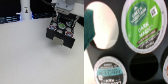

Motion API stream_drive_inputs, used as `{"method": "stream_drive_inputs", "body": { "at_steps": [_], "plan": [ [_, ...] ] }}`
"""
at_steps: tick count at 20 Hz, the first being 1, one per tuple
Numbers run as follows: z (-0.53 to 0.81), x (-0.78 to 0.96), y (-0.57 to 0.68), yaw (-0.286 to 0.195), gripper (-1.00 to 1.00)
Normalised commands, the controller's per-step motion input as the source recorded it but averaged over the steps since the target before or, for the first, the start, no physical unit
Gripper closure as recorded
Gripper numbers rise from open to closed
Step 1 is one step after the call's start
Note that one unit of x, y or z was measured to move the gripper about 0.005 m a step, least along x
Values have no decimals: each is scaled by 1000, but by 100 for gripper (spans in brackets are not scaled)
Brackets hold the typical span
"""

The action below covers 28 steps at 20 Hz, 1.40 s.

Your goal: Open the kcup holder, insert the kcup into the holder, and close the kcup holder

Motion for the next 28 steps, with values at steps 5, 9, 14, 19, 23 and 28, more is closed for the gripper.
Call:
{"method": "stream_drive_inputs", "body": {
  "at_steps": [5,9,14,19,23,28],
  "plan": [
    [312,557,-457,36,-100],
    [232,604,-477,28,-100],
    [157,659,-437,21,-100],
    [-3,699,-301,34,-100],
    [-75,761,-142,32,-100],
    [-177,628,72,78,-100]
  ]
}}
